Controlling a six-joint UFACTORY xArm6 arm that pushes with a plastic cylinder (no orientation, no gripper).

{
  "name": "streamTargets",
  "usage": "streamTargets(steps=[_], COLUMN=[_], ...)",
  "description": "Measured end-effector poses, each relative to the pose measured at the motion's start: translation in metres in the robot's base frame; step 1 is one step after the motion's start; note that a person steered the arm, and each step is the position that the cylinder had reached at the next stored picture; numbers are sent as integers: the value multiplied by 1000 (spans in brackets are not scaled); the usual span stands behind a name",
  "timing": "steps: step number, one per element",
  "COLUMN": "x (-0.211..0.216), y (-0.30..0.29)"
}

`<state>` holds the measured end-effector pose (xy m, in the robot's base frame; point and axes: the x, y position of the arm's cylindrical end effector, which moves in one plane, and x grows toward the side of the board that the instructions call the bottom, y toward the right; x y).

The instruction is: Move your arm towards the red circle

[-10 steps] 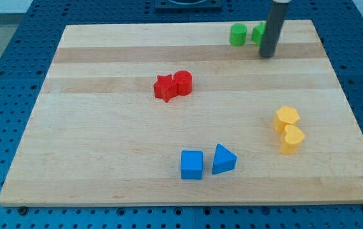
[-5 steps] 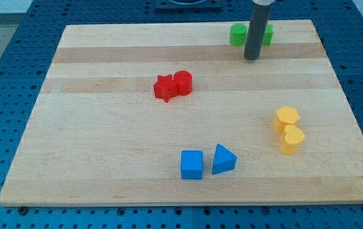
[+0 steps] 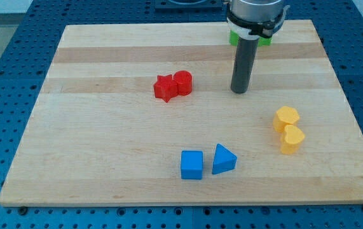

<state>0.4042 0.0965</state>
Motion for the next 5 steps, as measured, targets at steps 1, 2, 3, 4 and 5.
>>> streamTargets(steps=[1,2,3,4,5], x=[0,0,-6,-6,14], y=[-1,-3,-5,-6,-47])
